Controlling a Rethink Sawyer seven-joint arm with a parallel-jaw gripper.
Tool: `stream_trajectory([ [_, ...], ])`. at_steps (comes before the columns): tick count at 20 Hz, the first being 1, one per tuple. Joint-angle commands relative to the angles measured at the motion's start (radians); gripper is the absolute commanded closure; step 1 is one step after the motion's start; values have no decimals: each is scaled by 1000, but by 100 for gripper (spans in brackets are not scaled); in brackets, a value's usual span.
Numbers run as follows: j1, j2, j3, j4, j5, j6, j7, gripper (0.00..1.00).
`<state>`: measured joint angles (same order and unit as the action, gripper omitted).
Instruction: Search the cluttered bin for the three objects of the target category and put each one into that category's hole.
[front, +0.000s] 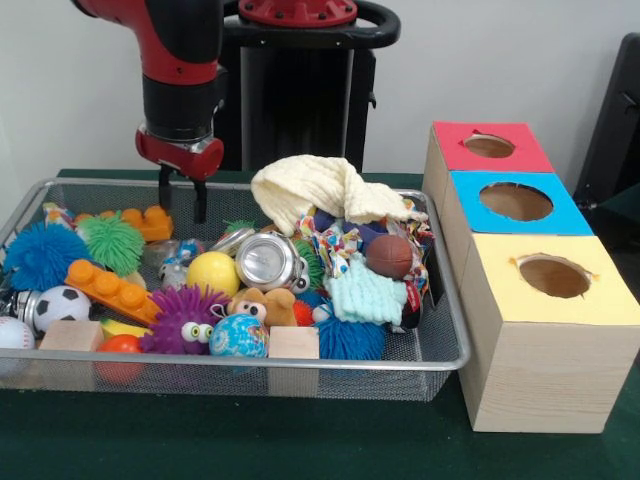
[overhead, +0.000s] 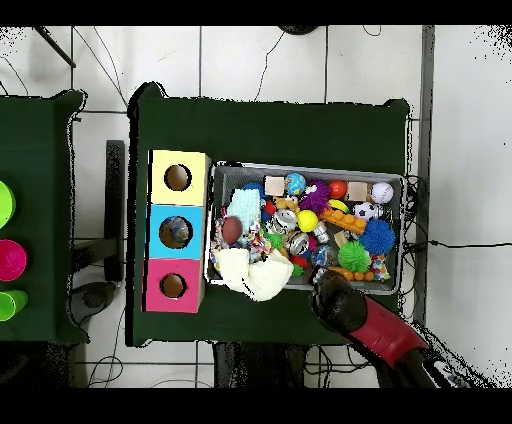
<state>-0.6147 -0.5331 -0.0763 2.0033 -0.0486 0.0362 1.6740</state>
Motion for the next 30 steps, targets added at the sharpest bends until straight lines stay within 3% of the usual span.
stream_trajectory([
  [1,-43,-7,79,-103,-11,-53,135,0],
  [9,-64,9,109,-124,-20,-65,123,0],
  [13,-106,26,166,-120,-34,-106,130,0],
  [21,-111,35,172,-154,-40,-86,116,0],
  [30,-40,-91,113,-77,36,71,160,0],
])
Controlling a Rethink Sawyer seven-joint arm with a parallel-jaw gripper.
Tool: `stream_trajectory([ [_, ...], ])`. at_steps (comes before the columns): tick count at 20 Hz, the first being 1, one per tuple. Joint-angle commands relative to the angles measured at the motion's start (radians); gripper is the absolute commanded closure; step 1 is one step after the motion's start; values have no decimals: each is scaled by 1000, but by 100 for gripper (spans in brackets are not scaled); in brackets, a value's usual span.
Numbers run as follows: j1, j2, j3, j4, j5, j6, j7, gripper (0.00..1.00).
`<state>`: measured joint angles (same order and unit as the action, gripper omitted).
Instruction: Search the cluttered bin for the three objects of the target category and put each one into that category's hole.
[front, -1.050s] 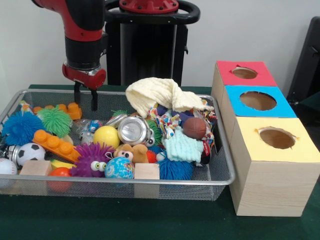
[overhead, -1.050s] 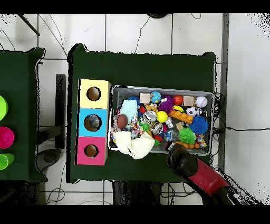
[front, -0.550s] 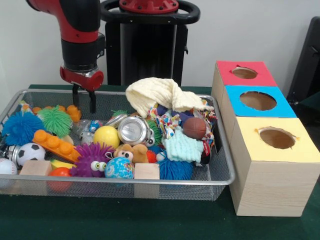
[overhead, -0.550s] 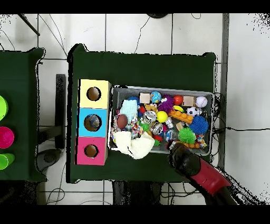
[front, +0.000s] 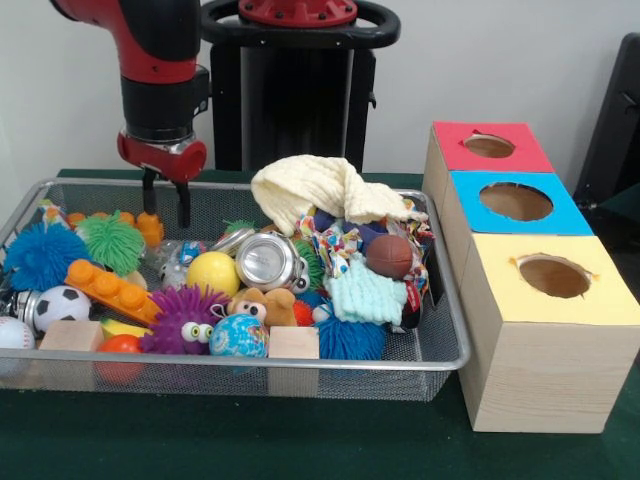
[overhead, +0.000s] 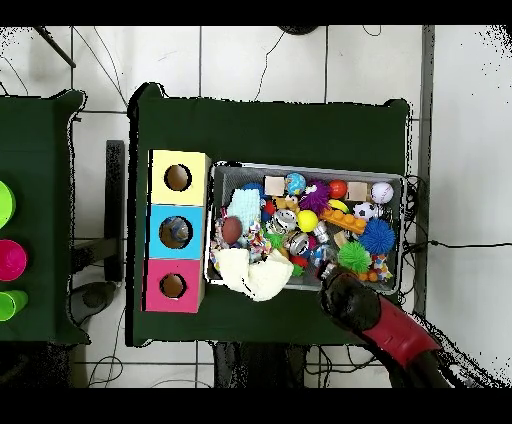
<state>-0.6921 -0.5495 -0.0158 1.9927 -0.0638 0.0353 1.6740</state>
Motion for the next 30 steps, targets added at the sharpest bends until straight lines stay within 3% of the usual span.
stream_trajectory([
  [1,36,-79,56,-64,54,74,163,0],
  [11,-32,34,126,-70,88,-33,210,0],
  [16,-8,64,109,-83,149,3,236,0],
  [22,29,44,71,-46,221,30,262,0],
  [30,45,67,82,-23,264,-34,274,0],
])
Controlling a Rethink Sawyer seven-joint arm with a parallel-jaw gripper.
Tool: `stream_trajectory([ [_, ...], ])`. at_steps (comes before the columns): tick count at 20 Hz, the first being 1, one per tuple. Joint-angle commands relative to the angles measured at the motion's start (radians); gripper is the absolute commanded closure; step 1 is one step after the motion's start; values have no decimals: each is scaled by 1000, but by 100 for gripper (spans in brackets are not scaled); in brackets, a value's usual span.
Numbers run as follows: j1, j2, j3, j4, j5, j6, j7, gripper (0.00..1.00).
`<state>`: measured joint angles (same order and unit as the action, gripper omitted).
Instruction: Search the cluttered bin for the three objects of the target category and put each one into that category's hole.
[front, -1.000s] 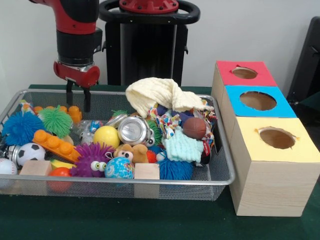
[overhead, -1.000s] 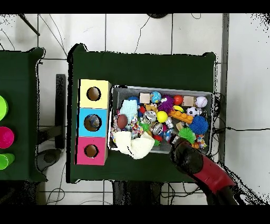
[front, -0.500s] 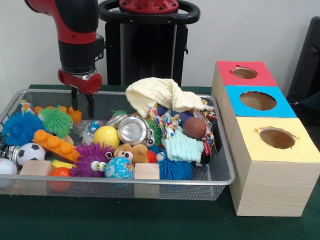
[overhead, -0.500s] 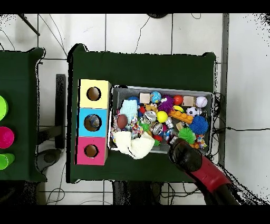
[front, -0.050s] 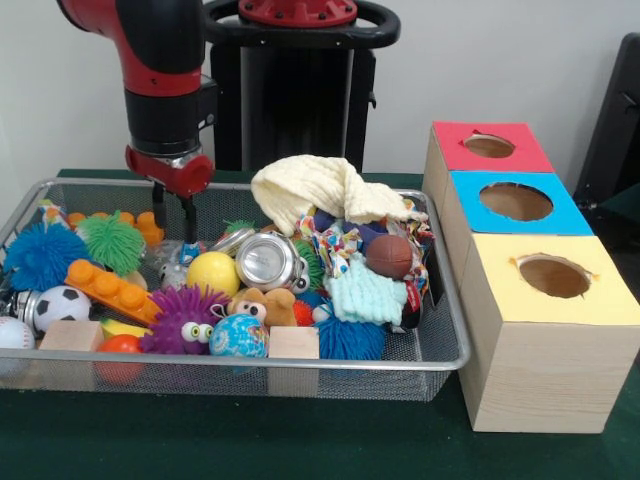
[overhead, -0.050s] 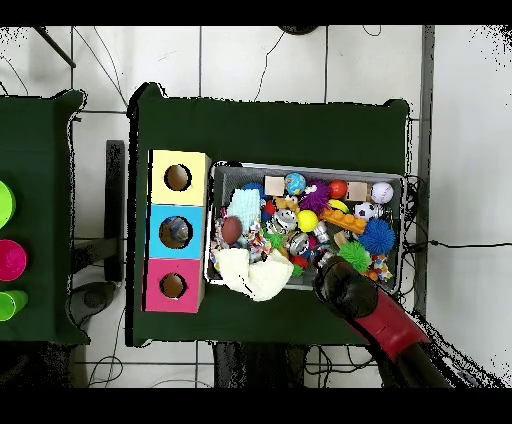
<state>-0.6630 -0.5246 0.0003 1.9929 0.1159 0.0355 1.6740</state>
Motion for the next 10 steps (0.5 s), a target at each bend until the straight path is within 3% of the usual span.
stream_trajectory([
  [1,21,46,64,-24,92,-40,279,0],
  [10,39,59,76,0,164,-80,321,0],
])
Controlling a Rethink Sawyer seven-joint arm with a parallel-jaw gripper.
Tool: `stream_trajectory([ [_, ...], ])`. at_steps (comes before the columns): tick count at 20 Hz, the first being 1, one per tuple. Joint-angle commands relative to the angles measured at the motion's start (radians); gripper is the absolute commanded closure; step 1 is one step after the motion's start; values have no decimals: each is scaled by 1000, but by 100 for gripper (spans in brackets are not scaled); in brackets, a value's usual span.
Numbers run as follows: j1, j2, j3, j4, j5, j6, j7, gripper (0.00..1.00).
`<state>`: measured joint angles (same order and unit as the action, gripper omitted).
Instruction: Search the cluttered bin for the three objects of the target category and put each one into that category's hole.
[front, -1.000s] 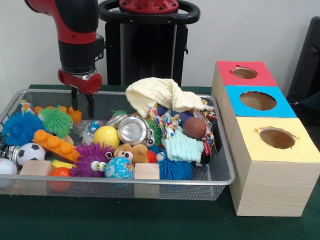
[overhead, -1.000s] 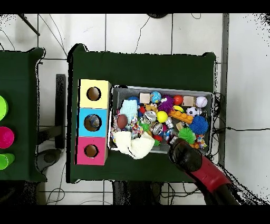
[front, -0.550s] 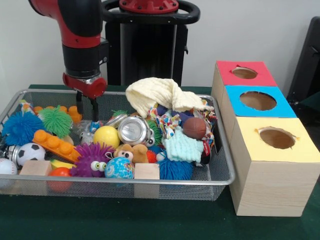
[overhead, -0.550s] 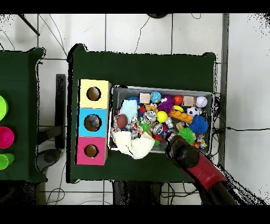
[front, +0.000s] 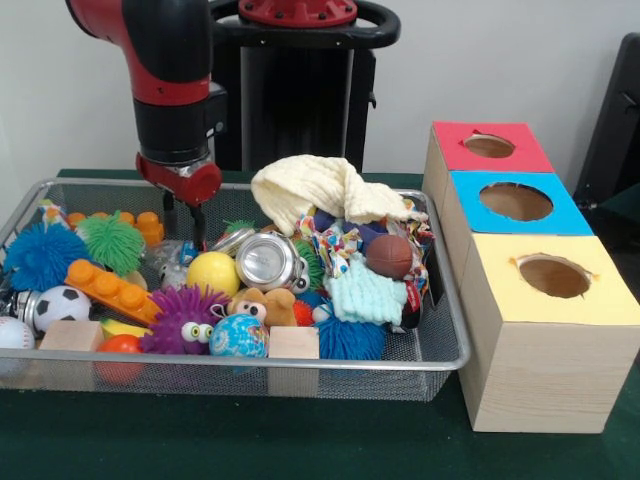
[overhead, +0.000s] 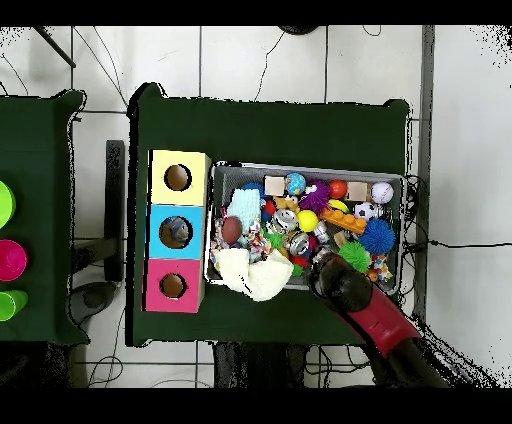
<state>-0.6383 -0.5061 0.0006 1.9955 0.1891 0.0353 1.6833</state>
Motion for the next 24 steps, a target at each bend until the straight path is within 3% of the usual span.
stream_trajectory([
  [1,15,49,75,-12,95,-80,309,0],
  [12,-18,127,83,-29,73,-129,301,0],
  [19,-83,241,122,-80,37,-193,274,0],
  [24,-106,276,137,-106,18,-223,260,0],
])
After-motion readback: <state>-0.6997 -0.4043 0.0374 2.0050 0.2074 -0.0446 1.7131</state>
